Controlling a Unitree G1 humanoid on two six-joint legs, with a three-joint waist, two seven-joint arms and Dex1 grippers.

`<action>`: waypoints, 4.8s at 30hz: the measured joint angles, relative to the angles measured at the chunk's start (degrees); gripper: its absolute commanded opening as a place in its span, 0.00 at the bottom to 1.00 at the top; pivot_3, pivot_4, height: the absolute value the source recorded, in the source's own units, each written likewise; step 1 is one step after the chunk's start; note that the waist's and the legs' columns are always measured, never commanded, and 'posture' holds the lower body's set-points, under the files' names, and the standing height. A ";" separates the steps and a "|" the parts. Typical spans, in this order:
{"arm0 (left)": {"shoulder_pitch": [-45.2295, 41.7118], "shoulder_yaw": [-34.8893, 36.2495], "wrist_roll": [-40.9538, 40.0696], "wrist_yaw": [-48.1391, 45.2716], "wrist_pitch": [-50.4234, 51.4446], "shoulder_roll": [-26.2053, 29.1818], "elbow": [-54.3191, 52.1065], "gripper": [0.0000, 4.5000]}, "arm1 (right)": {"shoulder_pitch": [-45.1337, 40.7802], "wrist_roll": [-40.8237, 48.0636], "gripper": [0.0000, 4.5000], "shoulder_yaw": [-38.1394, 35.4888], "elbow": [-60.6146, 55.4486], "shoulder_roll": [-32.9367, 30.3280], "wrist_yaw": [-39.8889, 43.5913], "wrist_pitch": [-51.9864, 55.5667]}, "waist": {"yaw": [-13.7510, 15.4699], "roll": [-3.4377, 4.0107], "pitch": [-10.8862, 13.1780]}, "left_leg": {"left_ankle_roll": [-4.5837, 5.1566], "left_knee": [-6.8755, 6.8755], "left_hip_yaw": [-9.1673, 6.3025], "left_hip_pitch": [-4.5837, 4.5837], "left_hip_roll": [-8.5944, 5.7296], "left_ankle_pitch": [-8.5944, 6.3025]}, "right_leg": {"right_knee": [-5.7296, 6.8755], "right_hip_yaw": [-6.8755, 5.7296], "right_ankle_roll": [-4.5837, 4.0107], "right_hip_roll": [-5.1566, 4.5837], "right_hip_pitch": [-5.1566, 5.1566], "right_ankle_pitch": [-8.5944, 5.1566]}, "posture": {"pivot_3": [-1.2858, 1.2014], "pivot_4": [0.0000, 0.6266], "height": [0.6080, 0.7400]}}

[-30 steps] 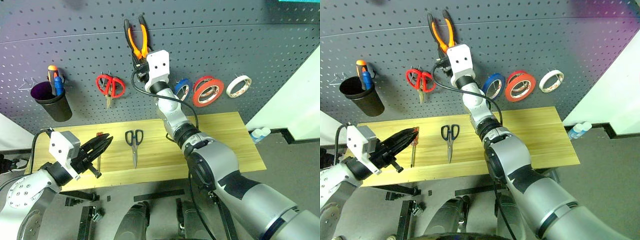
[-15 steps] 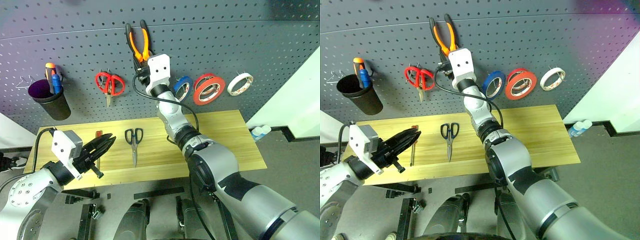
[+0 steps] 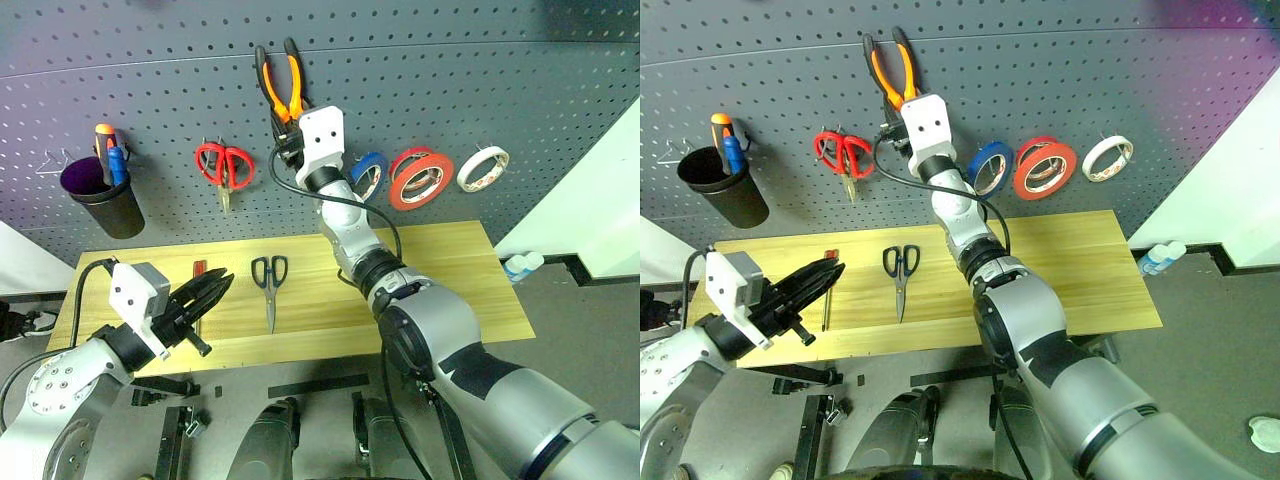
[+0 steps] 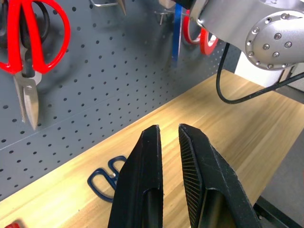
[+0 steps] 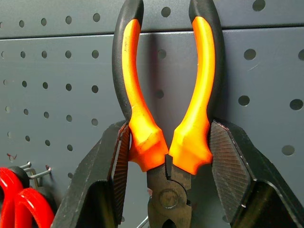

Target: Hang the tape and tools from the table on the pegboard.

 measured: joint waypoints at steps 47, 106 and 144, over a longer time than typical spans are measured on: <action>-23.04 -11.02 11.37 -5.02 -17.78 -8.40 30.59 0.14 | 26.06 -0.29 0.47 10.47 -34.57 -1.74 5.29 10.07 | -0.90 -0.54 -1.14 | -0.40 0.15 0.24 -0.17 0.01 0.23 | 0.36 0.02 0.23 0.12 -0.34 0.17 | 0.52 0.11 1.00; -21.83 -7.34 13.66 -11.53 -21.46 -2.52 38.40 0.14 | 50.41 0.25 0.47 14.00 -60.61 -2.98 10.07 80.48 | -2.12 -0.74 -4.67 | -0.15 0.34 0.18 0.25 0.06 0.09 | 0.44 0.07 0.19 0.18 0.14 0.25 | 0.49 0.13 1.00; -23.21 -9.05 13.82 -11.64 -22.42 -2.61 39.89 0.14 | 36.37 4.47 0.96 4.61 -26.90 -1.92 2.63 73.89 | -3.61 -0.72 -4.69 | -0.14 0.40 0.19 0.41 0.06 0.08 | 0.46 0.07 0.21 0.19 0.31 0.28 | 0.50 0.13 1.00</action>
